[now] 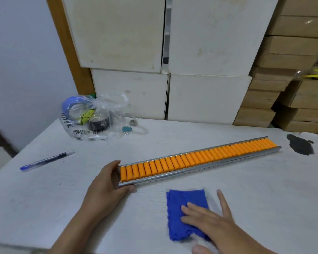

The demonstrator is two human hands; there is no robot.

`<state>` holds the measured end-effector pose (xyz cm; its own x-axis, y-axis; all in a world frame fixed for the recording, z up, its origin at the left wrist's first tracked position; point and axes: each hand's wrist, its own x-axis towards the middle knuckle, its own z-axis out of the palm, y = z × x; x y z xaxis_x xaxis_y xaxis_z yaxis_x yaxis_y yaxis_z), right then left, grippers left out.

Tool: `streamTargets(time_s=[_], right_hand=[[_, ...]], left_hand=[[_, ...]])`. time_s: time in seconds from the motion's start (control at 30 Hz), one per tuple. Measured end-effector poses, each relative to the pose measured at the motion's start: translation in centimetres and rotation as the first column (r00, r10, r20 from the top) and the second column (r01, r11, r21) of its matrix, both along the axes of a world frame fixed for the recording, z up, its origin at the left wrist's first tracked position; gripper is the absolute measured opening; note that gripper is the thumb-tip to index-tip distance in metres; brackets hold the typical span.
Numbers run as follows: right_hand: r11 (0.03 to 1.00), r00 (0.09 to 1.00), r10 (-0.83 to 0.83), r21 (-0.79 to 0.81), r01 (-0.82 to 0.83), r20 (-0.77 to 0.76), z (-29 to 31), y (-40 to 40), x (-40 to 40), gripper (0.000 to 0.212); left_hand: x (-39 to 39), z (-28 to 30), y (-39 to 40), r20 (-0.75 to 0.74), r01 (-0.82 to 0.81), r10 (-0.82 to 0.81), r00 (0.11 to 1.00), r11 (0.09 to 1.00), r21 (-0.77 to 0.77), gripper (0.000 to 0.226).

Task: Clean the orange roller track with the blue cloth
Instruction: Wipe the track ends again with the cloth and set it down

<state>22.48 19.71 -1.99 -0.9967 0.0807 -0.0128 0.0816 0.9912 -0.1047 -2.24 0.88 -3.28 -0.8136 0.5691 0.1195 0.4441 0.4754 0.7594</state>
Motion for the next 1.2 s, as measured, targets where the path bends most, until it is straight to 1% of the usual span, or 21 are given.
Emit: streamTargets(time_s=[0.03, 0.07, 0.1, 0.13, 0.17, 0.2, 0.23, 0.3, 0.37, 0.43, 0.53, 0.6, 0.67, 0.7, 0.77, 0.83, 0.9, 1.0, 1.1, 1.17, 1.2], right_hand=[[0.999, 0.999, -0.002, -0.038, 0.000, -0.046, 0.5, -0.3, 0.0, 0.043], [0.990, 0.992, 0.001, -0.142, -0.019, -0.129, 1.3, -0.8, -0.2, 0.043], [0.961, 0.975, -0.014, -0.272, -0.048, -0.221, 2.1, -1.3, -0.6, 0.042], [0.931, 0.950, -0.053, -0.360, -0.065, -0.307, 2.8, -2.0, -1.5, 0.041], [0.907, 0.929, -0.085, -0.414, -0.077, -0.359, 3.4, -3.0, -2.7, 0.041], [0.898, 0.919, -0.083, -0.428, -0.098, -0.384, 4.0, -4.1, -4.3, 0.041], [0.904, 0.925, -0.034, -0.405, -0.133, -0.379, 4.5, -5.2, -6.2, 0.043], [0.924, 0.957, 0.101, -0.331, -0.192, -0.271, 4.5, -7.0, -10.4, 0.051], [0.943, 0.973, 0.154, -0.270, -0.197, -0.172, 3.8, -7.9, -13.9, 0.058], [0.952, 0.976, 0.165, -0.237, -0.195, -0.140, 3.2, -8.0, -15.9, 0.062], [0.966, 0.975, 0.185, -0.160, -0.204, -0.126, 1.7, -6.9, -16.7, 0.062], [0.974, 0.976, 0.186, -0.113, -0.199, -0.114, 0.9, -6.0, -16.4, 0.061], [0.979, 0.979, 0.154, -0.114, -0.169, -0.130, 0.6, -4.5, -15.8, 0.061], [0.982, 0.982, 0.133, -0.118, -0.149, -0.134, 0.6, -3.6, -15.2, 0.063], [0.985, 0.988, 0.076, -0.146, -0.096, -0.137, 0.7, -1.5, -13.7, 0.070], [0.979, 0.990, -0.017, -0.202, -0.012, -0.142, 1.0, 1.1, -11.6, 0.067], [0.967, 0.979, -0.155, -0.224, 0.122, -0.136, 1.0, 4.6, -9.3, 0.058], [0.923, 0.915, -0.372, -0.166, 0.347, -0.156, 0.6, 11.1, -5.9, 0.055], [0.809, 0.797, -0.588, -0.137, 0.572, -0.142, 0.3, 18.0, -3.5, 0.055], [0.669, 0.660, -0.743, -0.172, 0.723, -0.116, 0.6, 21.5, -2.5, 0.055], [0.581, 0.571, -0.814, -0.177, 0.795, -0.107, 0.8, 22.9, -2.1, 0.057]], left_hand=[[0.0, 0.0, 0.0, -0.001, 0.000, 0.000, 1.000, 1.000, 0.003, 0.089], [0.0, 0.0, 0.0, 0.001, 0.000, 0.000, 1.000, 1.000, 0.010, 0.089], [0.0, 0.0, 0.1, 0.004, -0.002, 0.001, 1.000, 1.000, 0.017, 0.089], [0.0, 0.0, 0.2, 0.003, 0.001, -0.001, 1.000, 1.000, 0.023, 0.089], [0.1, 0.0, 0.2, 0.001, 0.009, -0.009, 1.000, 1.000, 0.020, 0.089], [0.1, 0.2, 0.3, 0.004, 0.018, -0.018, 1.000, 1.000, 0.015, 0.089], [0.1, 0.2, 0.2, 0.016, 0.026, -0.026, 1.000, 1.000, 0.014, 0.089], [0.0, 0.1, 0.0, 0.064, 0.044, -0.046, 0.997, 0.999, 0.031, 0.089], [0.1, -0.1, -0.3, 0.105, 0.066, -0.072, 0.992, 0.996, 0.054, 0.088], [0.0, -0.2, -0.5, 0.117, 0.071, -0.079, 0.990, 0.995, 0.068, 0.093], [-0.2, -0.3, -0.4, 0.035, 0.094, -0.095, 0.995, 0.995, 0.011, 0.094], [-0.4, -0.4, -0.3, 0.025, 0.080, -0.080, 0.997, 0.997, 0.001, 0.098], [-0.6, -0.7, -0.2, 0.038, 0.059, -0.060, 0.998, 0.998, 0.021, 0.099], [-0.6, -0.7, -0.2, 0.015, 0.050, -0.050, 0.999, 0.999, 0.015, 0.095], [-0.5, -0.7, -0.2, -0.054, 0.040, -0.040, 0.998, 0.999, -0.001, 0.081], [-0.4, -0.6, -0.2, -0.078, 0.030, -0.031, 0.996, 1.000, -0.005, 0.074], [-0.3, -0.5, -0.1, -0.074, 0.026, -0.026, 0.997, 1.000, -0.003, 0.071], [-0.4, -0.6, -0.2, -0.051, 0.027, -0.027, 0.998, 1.000, 0.001, 0.072], [-0.5, -0.6, -0.1, -0.044, 0.028, -0.028, 0.999, 1.000, -0.008, 0.075], [-0.6, -0.6, 0.0, -0.052, 0.031, -0.032, 0.998, 0.999, -0.012, 0.077], [-0.6, -0.5, 0.0, -0.056, 0.033, -0.034, 0.998, 0.999, -0.017, 0.077]])
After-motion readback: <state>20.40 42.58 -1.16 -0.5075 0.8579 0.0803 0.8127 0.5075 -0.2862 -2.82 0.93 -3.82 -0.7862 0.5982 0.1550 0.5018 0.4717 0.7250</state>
